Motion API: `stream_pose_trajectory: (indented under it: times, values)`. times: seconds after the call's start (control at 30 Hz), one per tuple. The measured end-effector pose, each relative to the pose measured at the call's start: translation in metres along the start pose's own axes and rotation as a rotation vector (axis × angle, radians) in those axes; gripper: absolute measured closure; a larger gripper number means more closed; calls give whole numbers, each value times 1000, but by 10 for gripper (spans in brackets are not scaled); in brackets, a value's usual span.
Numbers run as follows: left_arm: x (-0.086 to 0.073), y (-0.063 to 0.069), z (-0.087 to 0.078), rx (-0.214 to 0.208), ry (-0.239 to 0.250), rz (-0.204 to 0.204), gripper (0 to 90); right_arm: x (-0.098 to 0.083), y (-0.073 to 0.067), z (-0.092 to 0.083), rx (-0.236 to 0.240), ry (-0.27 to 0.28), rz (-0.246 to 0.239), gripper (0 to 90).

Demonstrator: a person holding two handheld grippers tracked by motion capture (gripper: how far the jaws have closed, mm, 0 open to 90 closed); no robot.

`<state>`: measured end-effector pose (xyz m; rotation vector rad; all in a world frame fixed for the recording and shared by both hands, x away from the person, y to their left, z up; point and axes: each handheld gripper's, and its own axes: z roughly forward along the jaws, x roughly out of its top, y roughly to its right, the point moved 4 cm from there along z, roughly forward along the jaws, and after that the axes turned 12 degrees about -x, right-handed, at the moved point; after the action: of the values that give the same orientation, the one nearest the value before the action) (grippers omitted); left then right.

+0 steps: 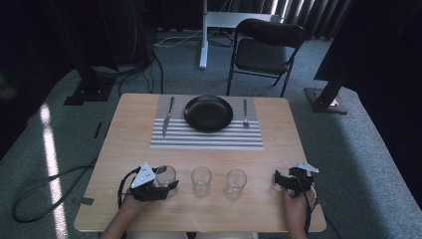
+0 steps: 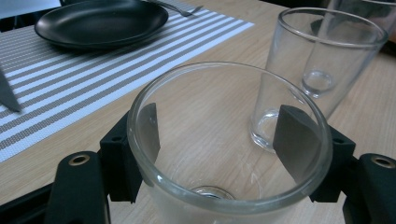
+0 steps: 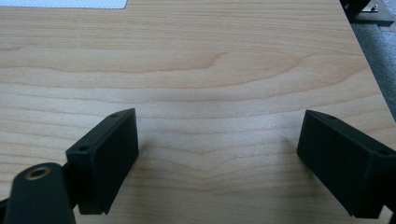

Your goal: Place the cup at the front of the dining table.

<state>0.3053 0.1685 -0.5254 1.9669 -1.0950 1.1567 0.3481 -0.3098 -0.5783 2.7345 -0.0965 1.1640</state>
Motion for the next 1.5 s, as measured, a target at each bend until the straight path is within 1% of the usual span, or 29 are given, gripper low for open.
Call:
stream_pose_trajectory:
  times: [0.1,0.27,0.37,0.4,0.43,0.47,0.5,0.53,0.63,0.67,0.9,0.97,1.03,1.17,1.27,1.33,1.43,1.5]
  values:
    - [1,2,0,-5,-9,7,297,0,0,0,0,0,0,120]
    - [4,2,0,-4,-21,-5,298,0,0,0,0,0,0,120]
    - [5,2,-1,3,-22,-1,297,0,0,0,0,0,0,120]
    - [7,1,-2,16,-19,-5,297,0,0,0,0,0,0,120]
    - [7,1,-3,13,-23,-5,297,0,0,0,0,1,1,120]
    - [9,0,-3,21,-21,-3,297,0,0,0,0,1,1,120]
    - [10,-1,-4,27,-14,-8,297,0,0,0,1,1,1,120]
    - [11,-2,-4,22,-21,-9,297,0,0,0,0,1,1,120]
    - [13,-6,-4,41,-23,-12,297,0,0,0,0,1,1,120]
    - [13,-7,-5,50,-19,-19,297,0,0,0,0,1,1,120]
    - [17,-13,-6,64,-17,-34,296,0,0,0,0,2,0,120]
    - [20,-17,-7,73,-17,-38,296,0,0,0,0,1,-2,120]
    - [22,-20,-7,76,-21,-44,296,0,0,0,0,2,-2,120]
    - [28,-26,-6,101,-19,-51,296,0,0,0,0,1,-2,120]
    - [31,-30,-5,106,-16,-66,295,0,0,0,0,1,-2,120]
    - [33,-32,-3,115,-16,-65,295,0,0,0,0,1,-1,120]
    - [35,-34,-1,118,-17,-65,295,0,0,0,0,1,-2,120]
    - [38,-37,0,122,-17,-72,295,0,0,0,0,1,-2,120]
